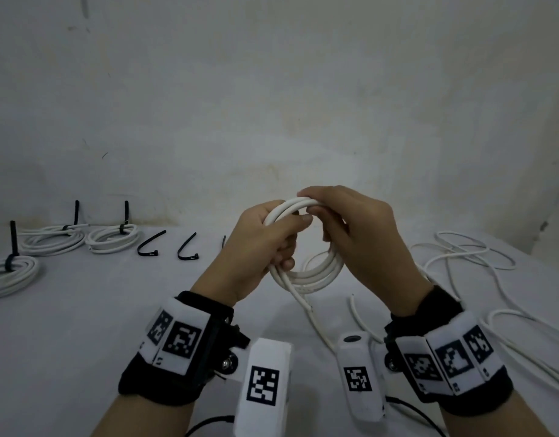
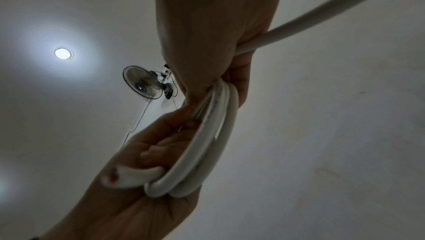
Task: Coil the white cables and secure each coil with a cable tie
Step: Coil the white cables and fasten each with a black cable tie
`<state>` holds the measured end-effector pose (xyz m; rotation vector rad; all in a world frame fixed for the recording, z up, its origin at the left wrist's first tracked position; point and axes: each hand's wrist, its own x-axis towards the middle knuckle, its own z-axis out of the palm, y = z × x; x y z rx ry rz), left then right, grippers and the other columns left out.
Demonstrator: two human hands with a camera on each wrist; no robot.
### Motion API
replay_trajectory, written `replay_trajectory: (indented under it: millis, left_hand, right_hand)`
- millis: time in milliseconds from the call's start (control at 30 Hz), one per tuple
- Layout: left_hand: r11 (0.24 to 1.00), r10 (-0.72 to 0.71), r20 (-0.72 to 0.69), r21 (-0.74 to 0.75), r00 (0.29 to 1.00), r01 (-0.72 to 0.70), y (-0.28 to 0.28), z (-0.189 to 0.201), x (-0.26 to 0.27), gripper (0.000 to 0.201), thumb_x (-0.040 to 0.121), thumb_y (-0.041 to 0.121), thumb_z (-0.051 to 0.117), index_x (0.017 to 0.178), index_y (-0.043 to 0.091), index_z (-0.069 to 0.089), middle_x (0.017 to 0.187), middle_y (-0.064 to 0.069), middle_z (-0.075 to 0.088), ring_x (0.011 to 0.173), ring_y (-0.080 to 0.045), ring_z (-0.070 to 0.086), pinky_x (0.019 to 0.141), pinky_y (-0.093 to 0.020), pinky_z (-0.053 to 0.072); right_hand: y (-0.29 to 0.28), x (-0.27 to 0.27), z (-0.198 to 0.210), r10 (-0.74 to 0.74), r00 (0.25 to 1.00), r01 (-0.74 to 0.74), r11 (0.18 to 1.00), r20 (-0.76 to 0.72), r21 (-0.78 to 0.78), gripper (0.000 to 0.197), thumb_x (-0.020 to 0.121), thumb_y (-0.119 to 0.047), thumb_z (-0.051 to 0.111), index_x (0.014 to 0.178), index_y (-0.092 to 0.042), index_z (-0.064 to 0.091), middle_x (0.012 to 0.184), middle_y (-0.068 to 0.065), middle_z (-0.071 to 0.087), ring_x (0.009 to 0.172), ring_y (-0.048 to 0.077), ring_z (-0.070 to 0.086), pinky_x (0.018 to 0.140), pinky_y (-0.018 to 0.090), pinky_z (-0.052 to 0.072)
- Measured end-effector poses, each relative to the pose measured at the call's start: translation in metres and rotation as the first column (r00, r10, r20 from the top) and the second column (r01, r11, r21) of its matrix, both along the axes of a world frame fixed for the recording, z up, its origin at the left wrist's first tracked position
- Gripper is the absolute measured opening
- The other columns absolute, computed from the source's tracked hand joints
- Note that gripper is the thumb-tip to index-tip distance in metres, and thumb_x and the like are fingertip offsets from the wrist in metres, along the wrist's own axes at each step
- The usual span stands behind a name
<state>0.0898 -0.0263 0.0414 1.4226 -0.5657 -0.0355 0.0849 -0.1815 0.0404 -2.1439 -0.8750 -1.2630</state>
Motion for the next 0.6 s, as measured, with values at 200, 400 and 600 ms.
replay_trajectory:
  millis: [200,400,600]
  left_hand:
    - [0.953,0.129,0.320,0.220,0.938,-0.206,0.012,0.000,0.005,0.034,0.082,0.041,0.056,0.096,0.011,0.063,0.057,-0.001,0.061,0.046,-0.018,0.061,0.047,-0.027,0.050]
    - [0.886,0.194,0.512,0.274,0.837,-0.373,0.007,-0.007,0.010,0.032,0.096,0.036,0.043,0.096,0.015,0.066,0.064,-0.001,0.062,0.043,-0.012,0.058,0.047,-0.023,0.048]
    - [0.859,0.198,0.532,0.311,0.823,-0.407,0.001,-0.014,0.012,0.028,0.100,0.032,0.036,0.091,0.020,0.060,0.061,0.005,0.055,0.042,-0.007,0.053,0.048,-0.020,0.045]
  right_hand:
    - [-0.001,0.007,-0.006,-0.016,0.999,0.017,1.000,-0.043,0.010,0.030,0.095,-0.023,0.045,0.100,-0.004,0.068,0.073,-0.007,0.055,0.062,0.004,0.045,0.061,0.007,0.037]
    - [0.001,0.009,-0.009,-0.028,0.998,0.029,1.000,-0.059,0.010,0.032,0.095,-0.024,0.042,0.099,-0.004,0.067,0.075,0.003,0.064,0.050,0.010,0.048,0.058,0.016,0.041]
    - [0.001,0.011,-0.010,-0.059,0.998,0.059,0.998,-0.029,0.010,0.029,0.094,-0.021,0.044,0.093,-0.004,0.067,0.072,0.003,0.063,0.053,-0.004,0.040,0.059,0.010,0.036]
